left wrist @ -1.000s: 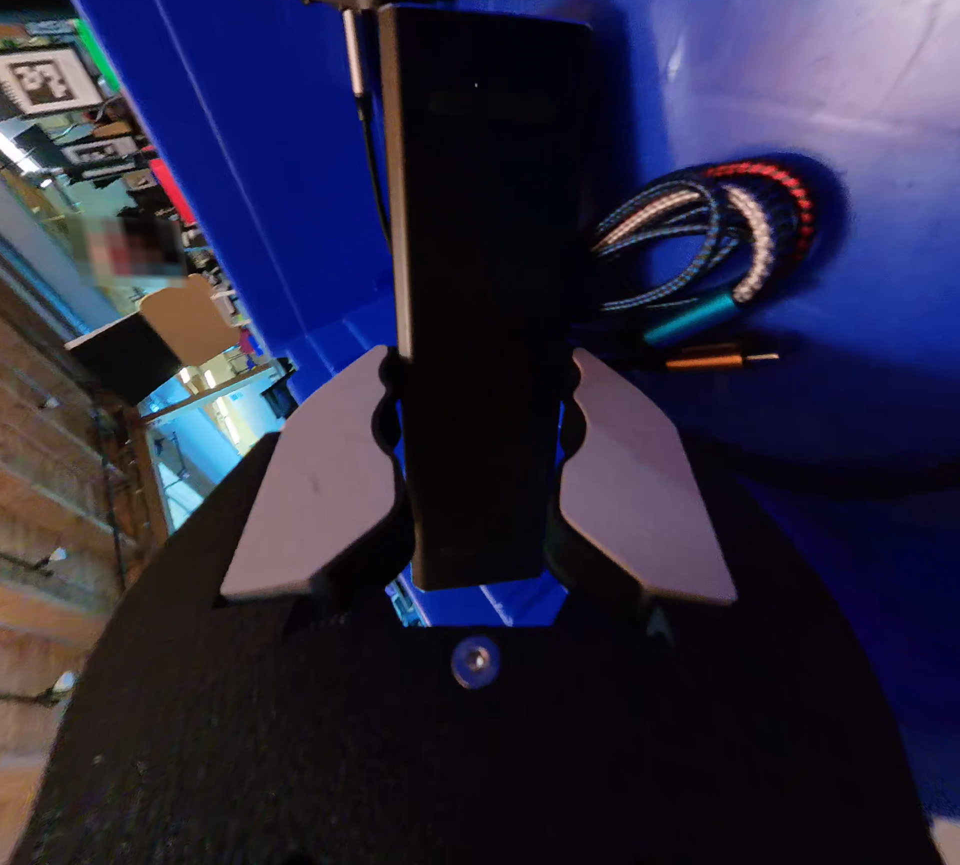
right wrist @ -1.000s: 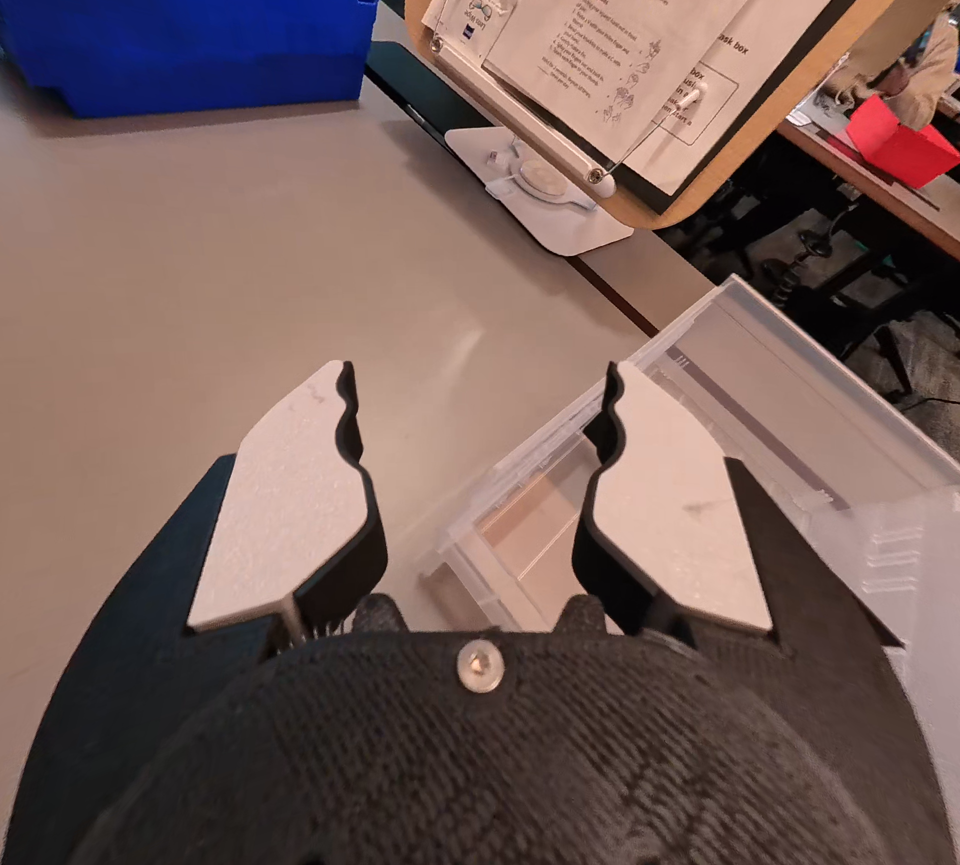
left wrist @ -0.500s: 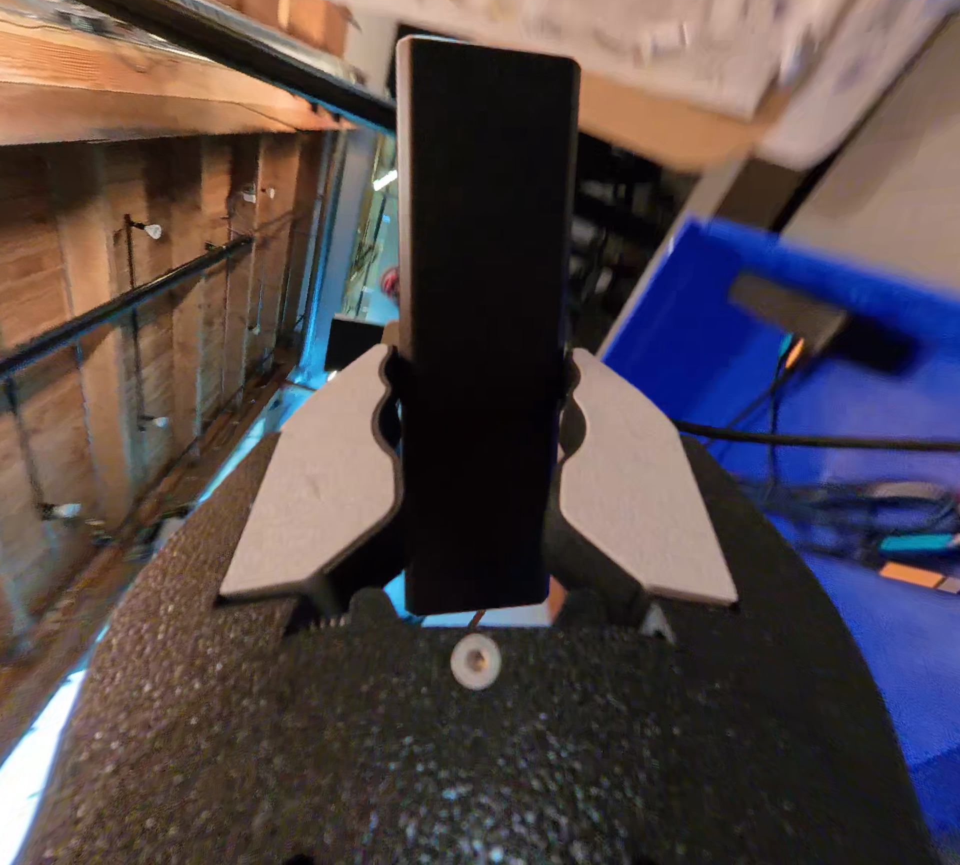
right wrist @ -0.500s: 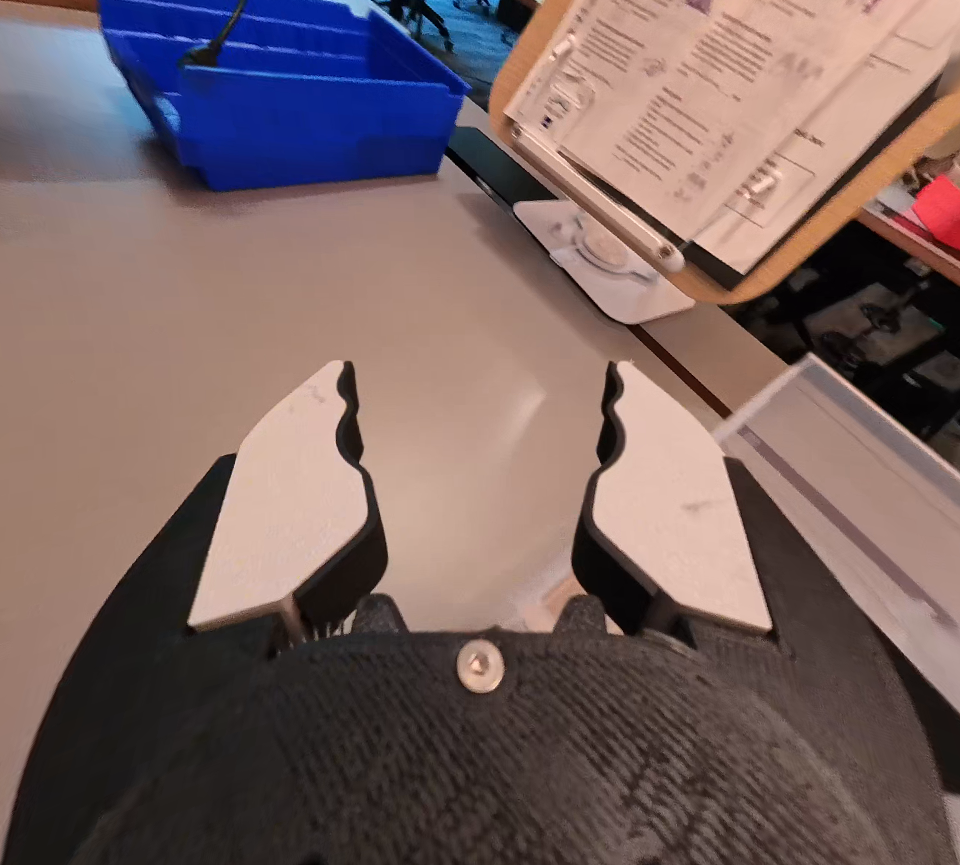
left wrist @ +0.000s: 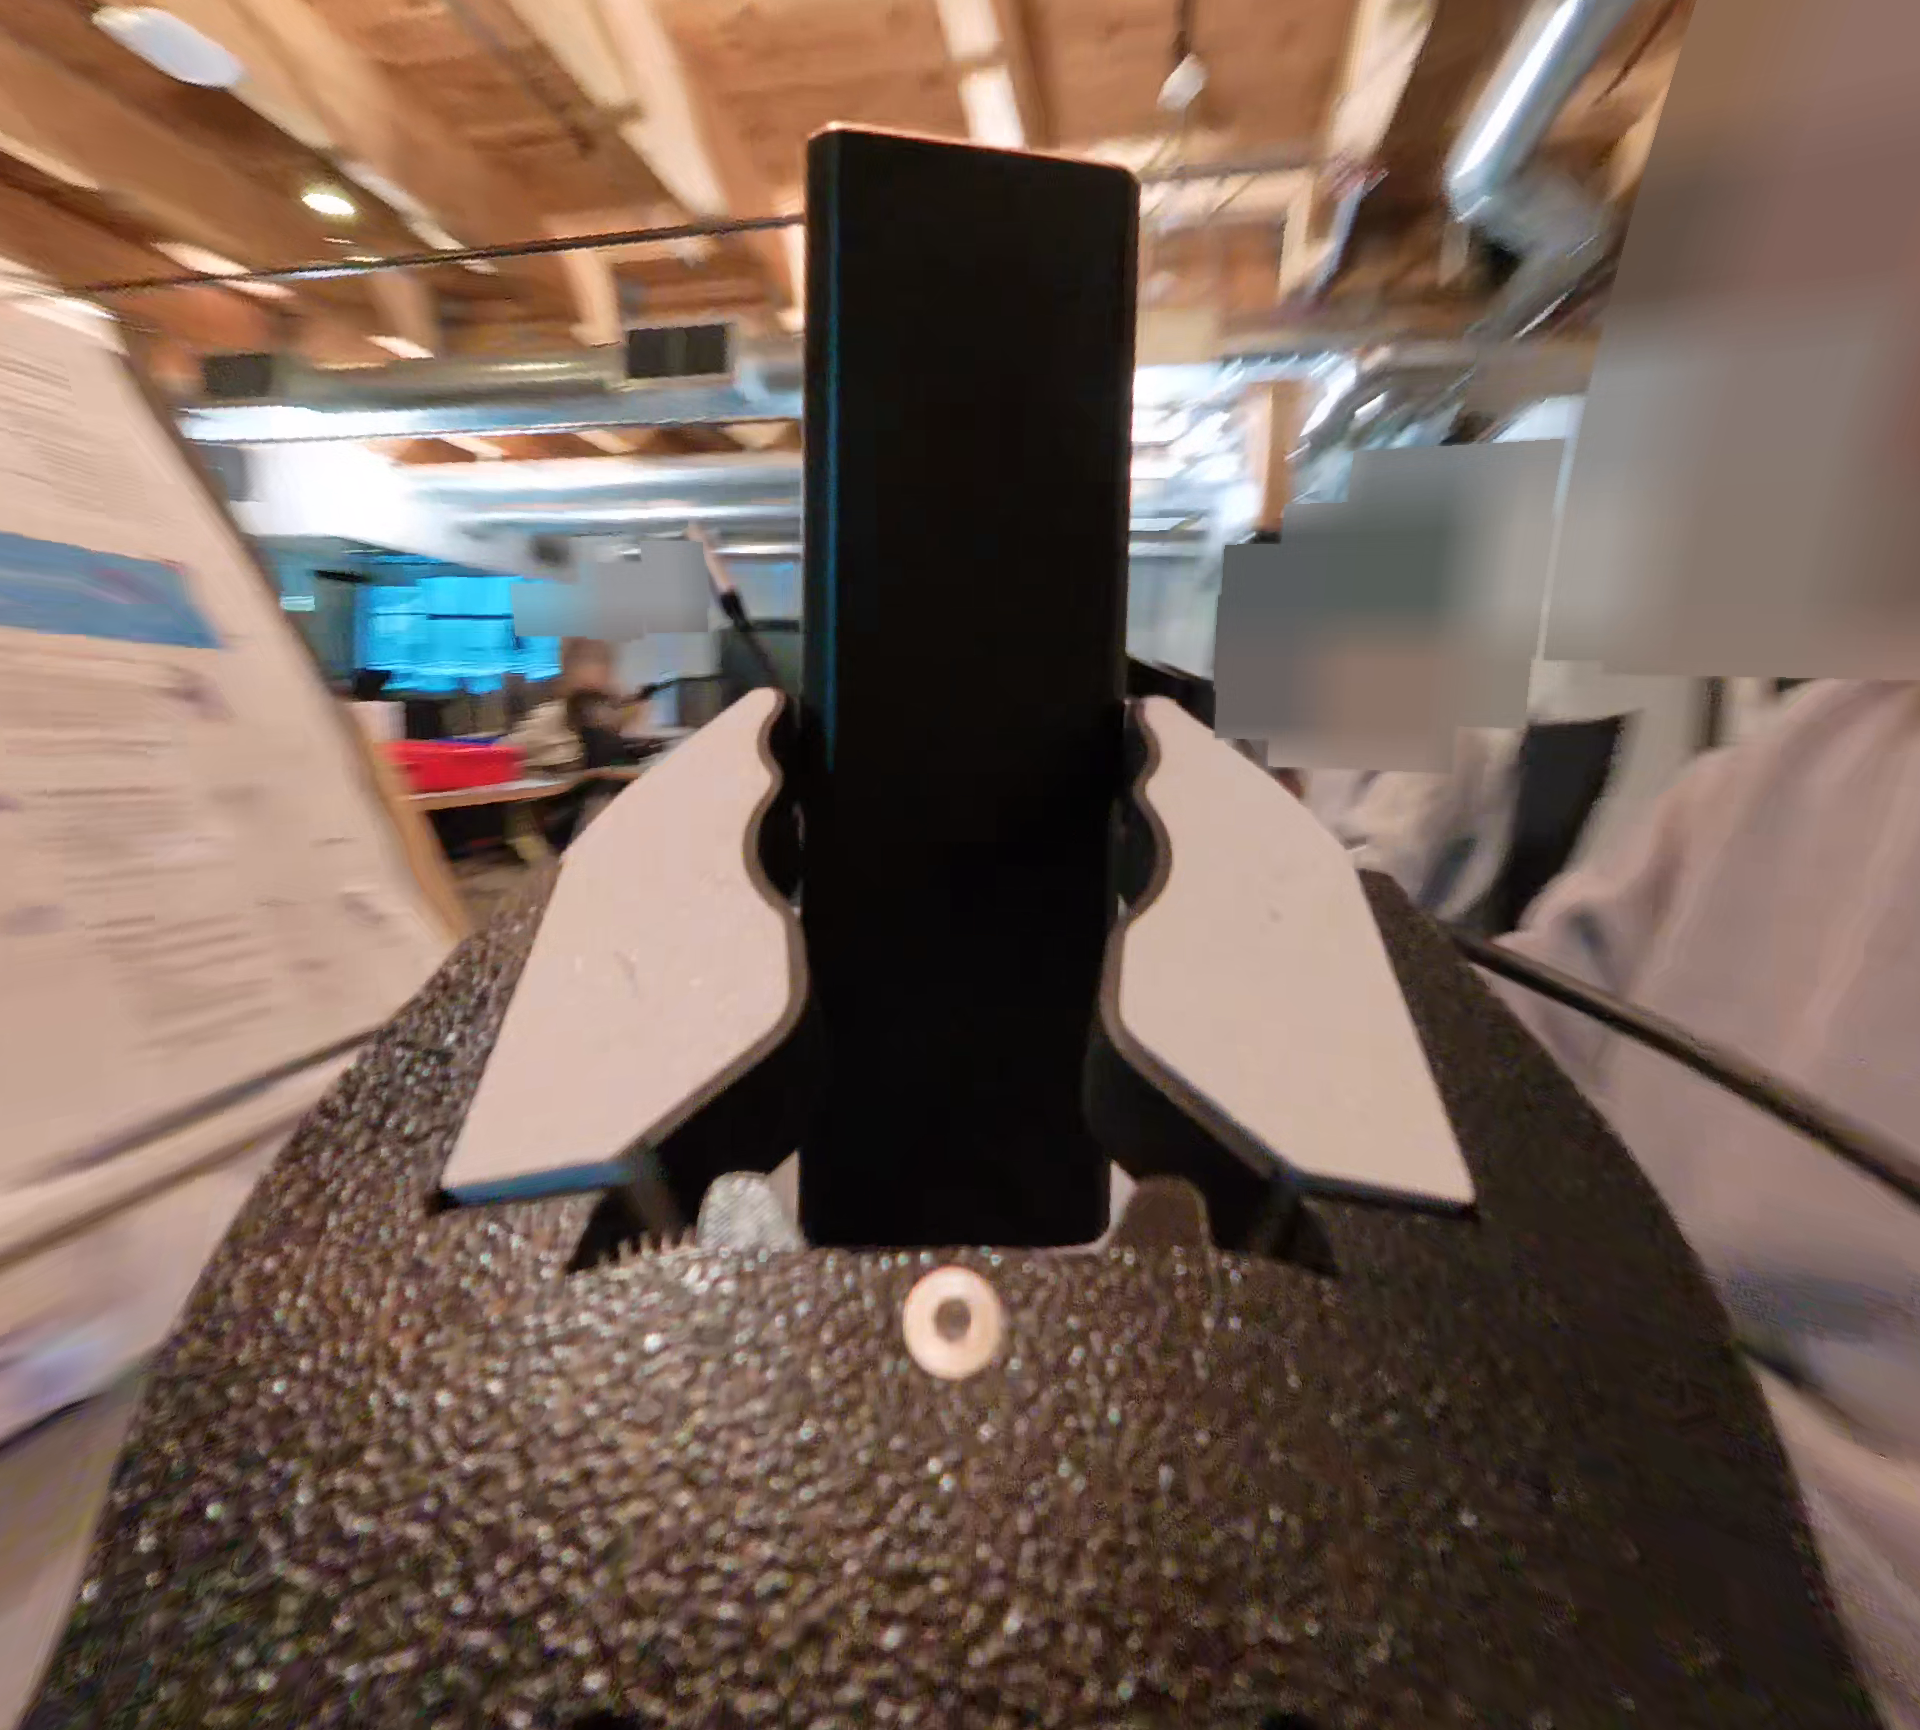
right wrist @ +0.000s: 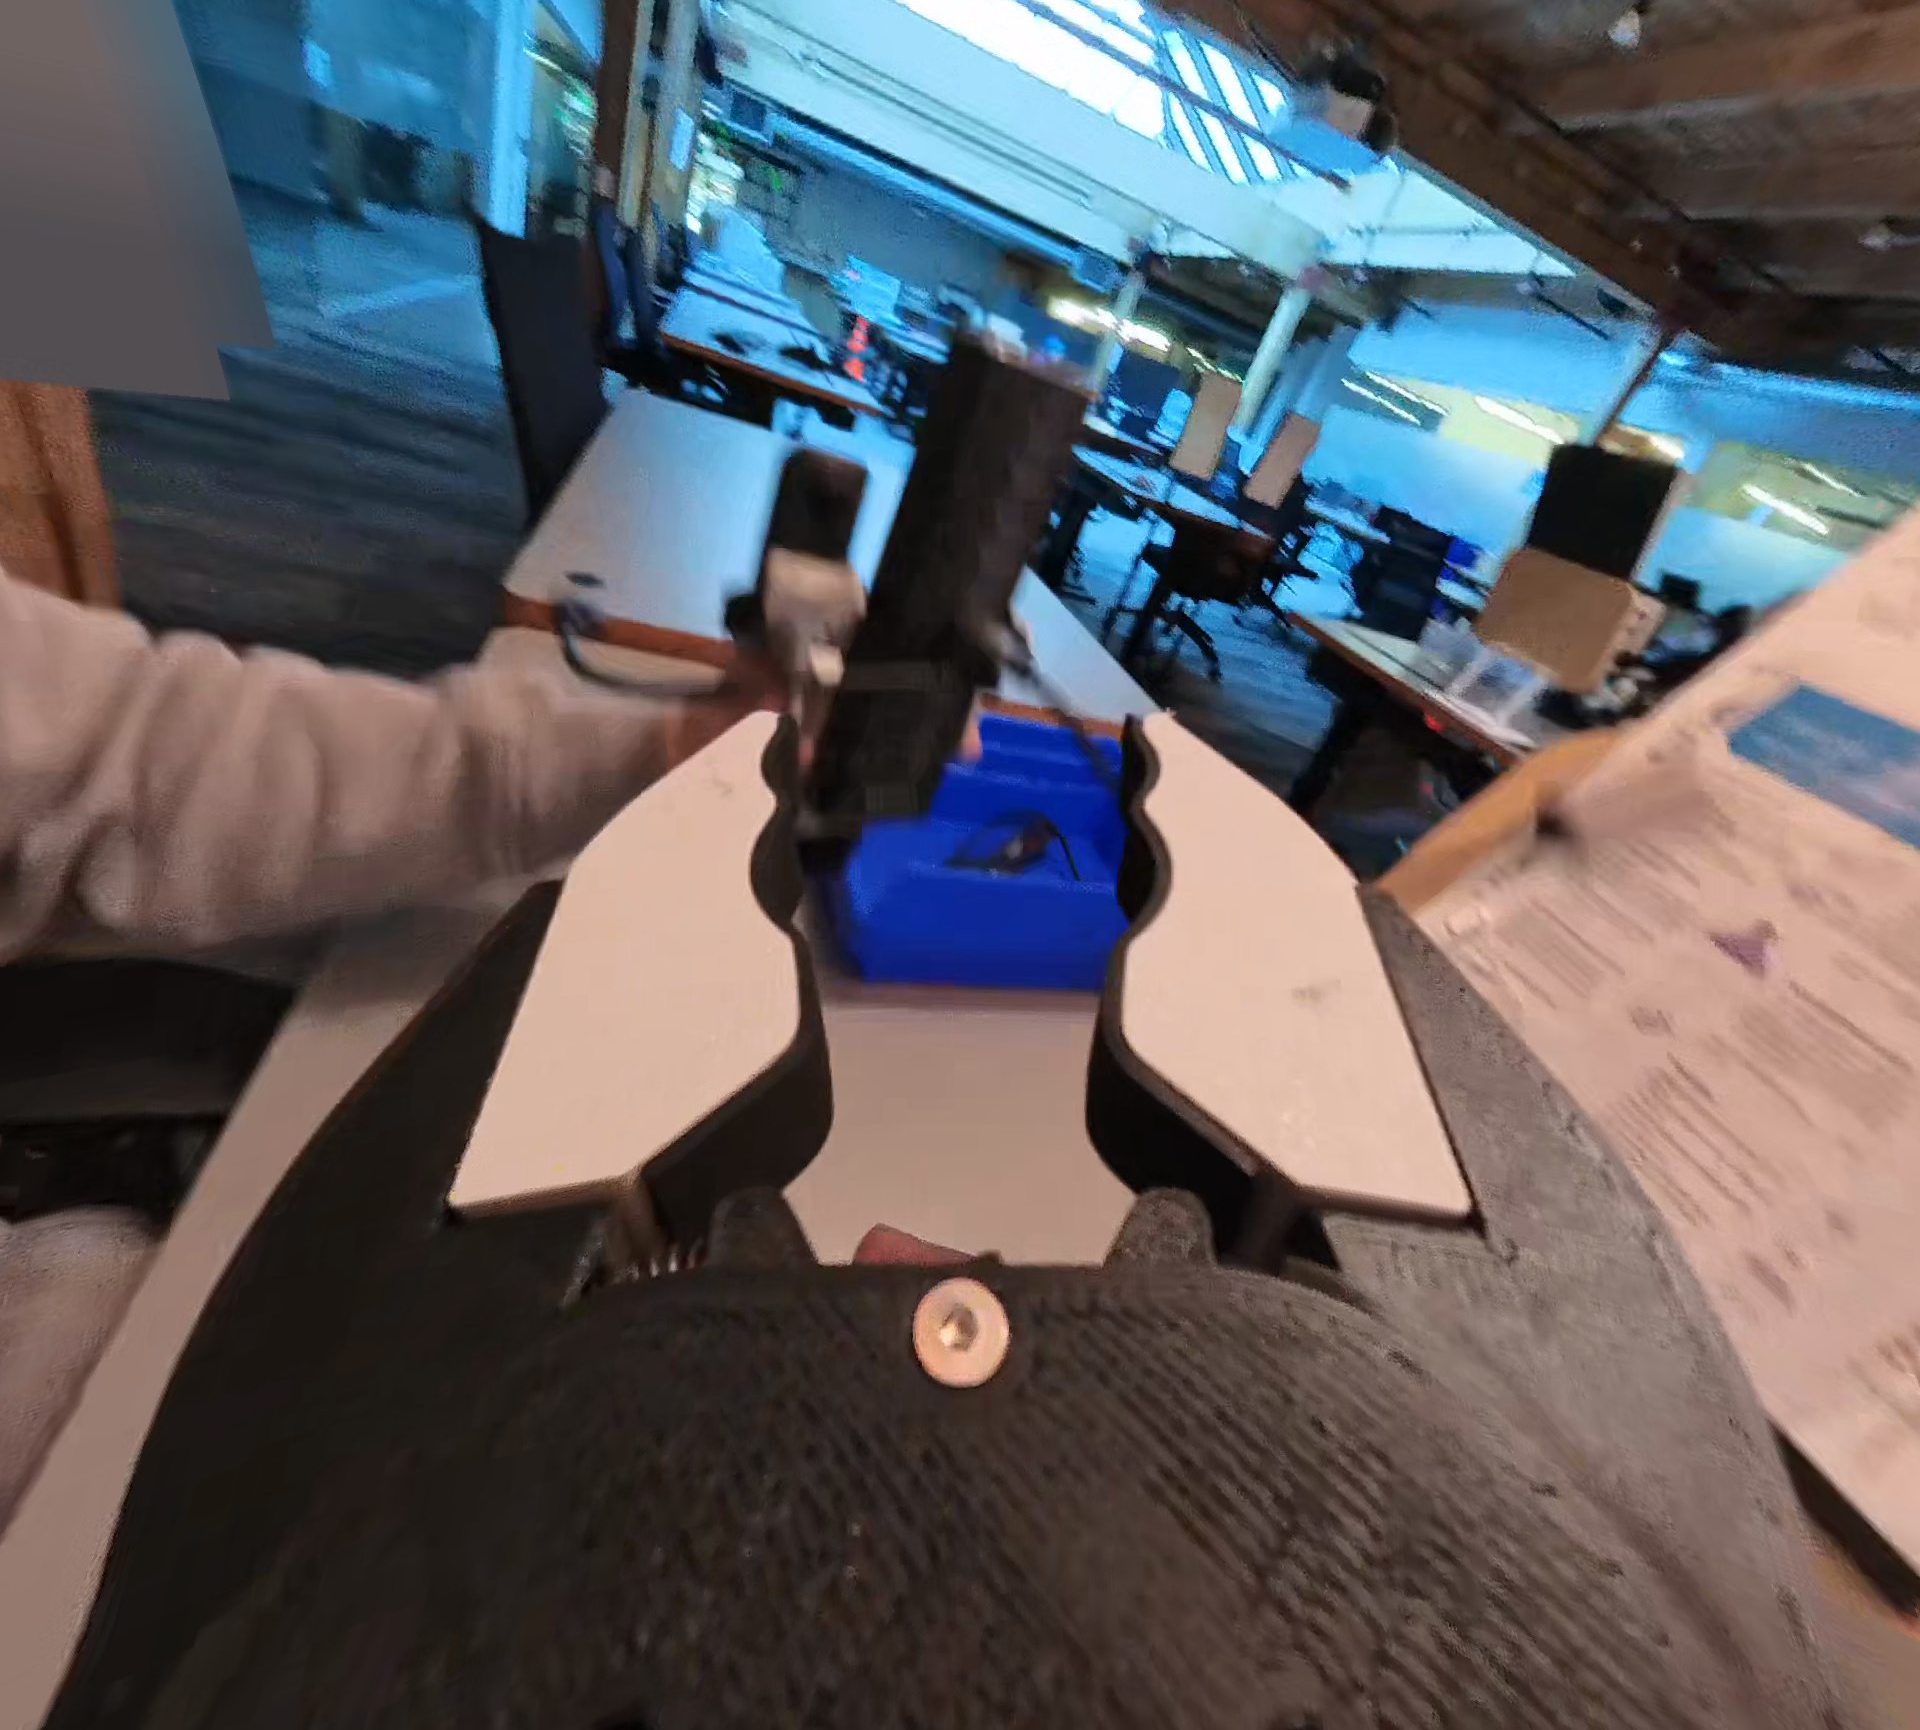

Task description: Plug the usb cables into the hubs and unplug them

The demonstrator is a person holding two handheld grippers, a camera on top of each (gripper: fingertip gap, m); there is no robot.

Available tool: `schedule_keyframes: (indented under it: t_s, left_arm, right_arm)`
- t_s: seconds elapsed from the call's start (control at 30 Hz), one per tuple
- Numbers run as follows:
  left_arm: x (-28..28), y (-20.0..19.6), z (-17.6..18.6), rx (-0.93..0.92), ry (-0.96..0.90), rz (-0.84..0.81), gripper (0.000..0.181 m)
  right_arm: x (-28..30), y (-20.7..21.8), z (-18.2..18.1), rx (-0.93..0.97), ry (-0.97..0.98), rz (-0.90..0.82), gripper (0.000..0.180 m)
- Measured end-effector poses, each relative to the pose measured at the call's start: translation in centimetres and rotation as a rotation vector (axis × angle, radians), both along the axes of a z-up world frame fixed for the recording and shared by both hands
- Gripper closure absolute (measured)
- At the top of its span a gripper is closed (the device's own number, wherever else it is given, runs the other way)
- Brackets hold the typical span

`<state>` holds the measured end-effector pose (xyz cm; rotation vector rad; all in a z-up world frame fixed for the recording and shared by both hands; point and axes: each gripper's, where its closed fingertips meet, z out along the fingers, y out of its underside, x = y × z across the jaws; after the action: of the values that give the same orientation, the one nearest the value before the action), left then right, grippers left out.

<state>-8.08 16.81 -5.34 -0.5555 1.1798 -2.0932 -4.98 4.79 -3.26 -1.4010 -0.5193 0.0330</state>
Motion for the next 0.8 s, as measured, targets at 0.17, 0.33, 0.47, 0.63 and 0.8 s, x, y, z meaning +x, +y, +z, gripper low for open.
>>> schedule_keyframes:
  t_s: [0.17, 0.33, 0.47, 0.63, 0.8]
  left_arm:
    - [1.2, -4.0, -4.8, -0.123, -0.013, -0.219, 0.121]
    - [2.4, -6.8, -6.8, -0.096, 0.026, -0.285, 0.121]
    - [2.7, -7.6, -7.7, -0.055, 0.069, -0.291, 0.121]
    - [3.7, -6.5, -9.9, 0.083, 0.187, -0.151, 0.121]
    - [3.6, -4.2, -11.4, 0.198, 0.164, 0.15, 0.107]
  right_arm:
    - [-1.8, 3.8, -1.4, -0.218, -0.07, -0.02, 0.105]
    - [0.1, 7.1, -5.9, -0.349, 0.089, -0.04, 0.092]
    - [-1.0, 7.0, -6.8, -0.339, 0.132, 0.097, 0.115]
    - [-0.1, 7.7, -8.1, -0.395, -0.012, -0.072, 0.116]
    - [2.2, 7.4, -6.3, -0.328, 0.339, -0.015, 0.118]
